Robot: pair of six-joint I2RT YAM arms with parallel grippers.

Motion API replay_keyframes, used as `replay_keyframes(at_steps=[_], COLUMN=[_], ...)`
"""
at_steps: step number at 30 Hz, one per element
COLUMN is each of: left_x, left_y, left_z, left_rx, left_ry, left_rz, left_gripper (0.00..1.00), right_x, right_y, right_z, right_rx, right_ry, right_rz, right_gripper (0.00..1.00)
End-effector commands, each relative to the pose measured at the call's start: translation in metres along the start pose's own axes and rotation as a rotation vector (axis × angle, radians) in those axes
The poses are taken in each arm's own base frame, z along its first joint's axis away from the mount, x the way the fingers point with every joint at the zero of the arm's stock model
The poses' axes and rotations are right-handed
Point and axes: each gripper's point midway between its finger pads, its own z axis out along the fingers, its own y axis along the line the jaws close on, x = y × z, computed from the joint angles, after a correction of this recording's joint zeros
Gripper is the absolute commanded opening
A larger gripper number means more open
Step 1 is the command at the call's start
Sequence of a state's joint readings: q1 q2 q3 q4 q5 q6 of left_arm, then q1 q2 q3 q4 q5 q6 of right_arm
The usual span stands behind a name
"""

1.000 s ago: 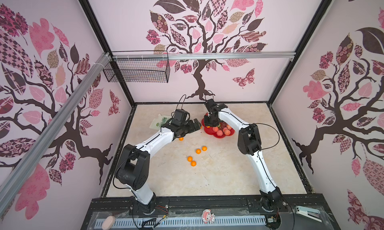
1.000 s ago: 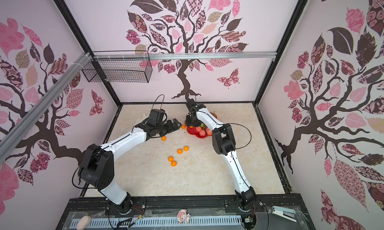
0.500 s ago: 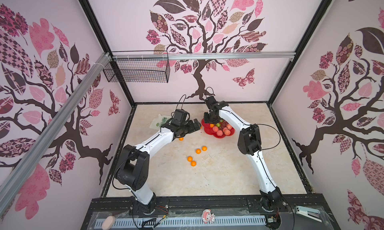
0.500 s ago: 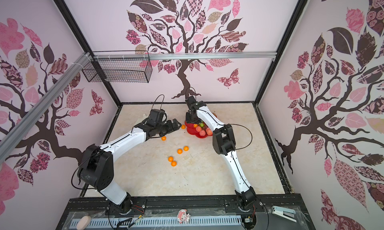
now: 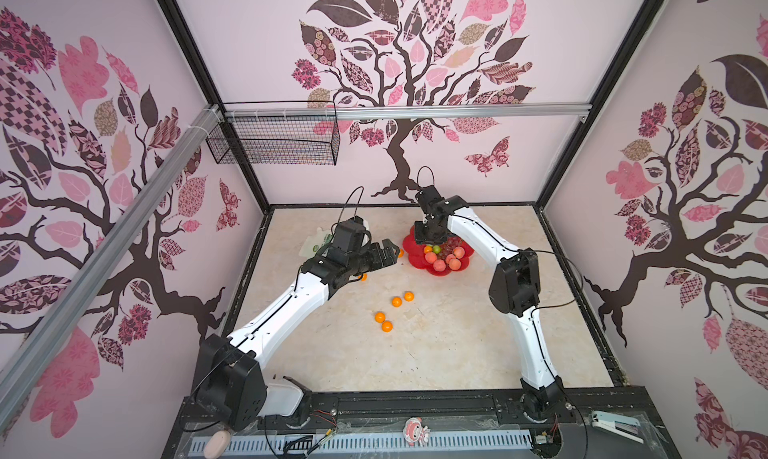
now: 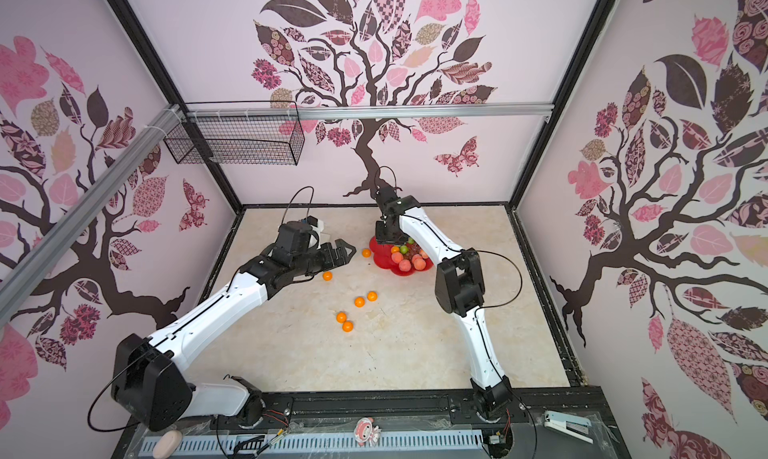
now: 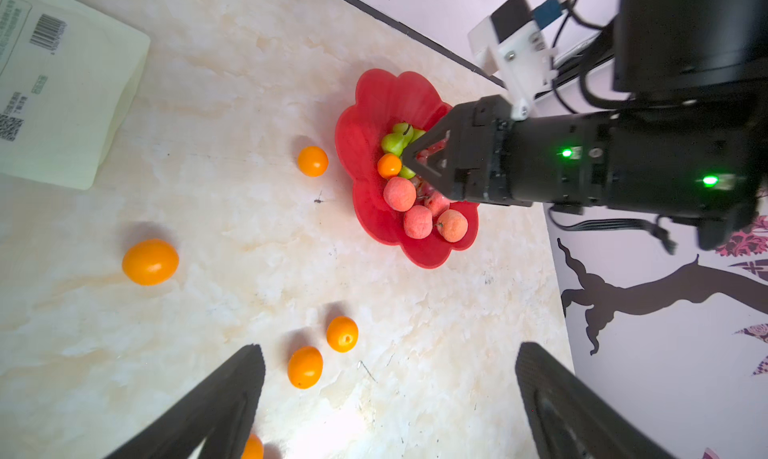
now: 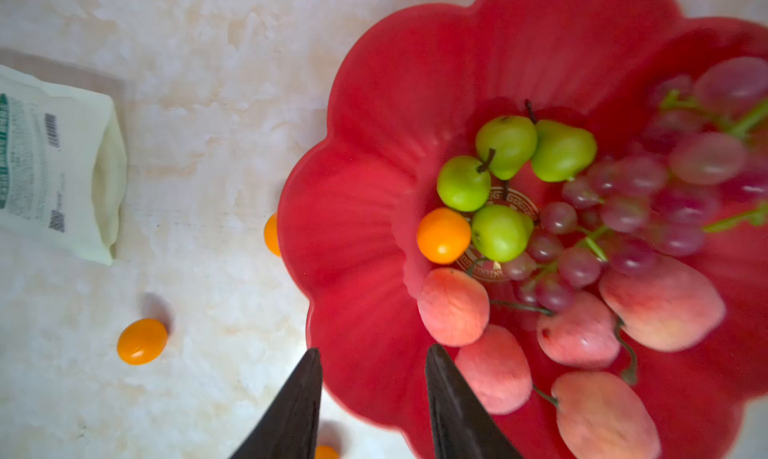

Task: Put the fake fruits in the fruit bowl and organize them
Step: 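Move the right gripper back to the kumquats while the left arm withdraws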

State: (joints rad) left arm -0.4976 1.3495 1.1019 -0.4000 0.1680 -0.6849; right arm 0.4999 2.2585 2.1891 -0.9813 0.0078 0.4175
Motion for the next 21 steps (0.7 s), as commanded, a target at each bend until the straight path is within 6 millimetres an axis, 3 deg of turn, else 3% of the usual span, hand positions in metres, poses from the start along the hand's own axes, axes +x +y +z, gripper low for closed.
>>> replay_keyframes(at_steps=[1, 10, 17, 21], left_x=[0.023, 0.063, 0.085, 0.090], left_y=[0.017, 0.028, 0.038, 0.042], left_z=[-0.005, -0.019, -0.013, -0.011], left_rx=[-0.042, -0.025, -0.008, -0.017], left_ry=[0.043, 0.079, 0.104, 0.114], left_rz=[-0.002, -0.023, -0.061, -0.065], left_gripper=[0.98, 0.98, 0.98, 0.98], right_x=[0.012, 0.086, 0.129, 0.143], right_y=[0.011, 0.025, 0.035, 0.041], right_z=[-0.040, -0.044, -0.023, -0.008], right_rx=[-0.005, -0.049, -0.066, -0.054], right_ry=[-0.033, 0.008, 0.091, 0.123], right_rz=[-0.053, -0.106, -0.130, -0.150], right_gripper=[0.45, 0.44, 0.44, 0.44])
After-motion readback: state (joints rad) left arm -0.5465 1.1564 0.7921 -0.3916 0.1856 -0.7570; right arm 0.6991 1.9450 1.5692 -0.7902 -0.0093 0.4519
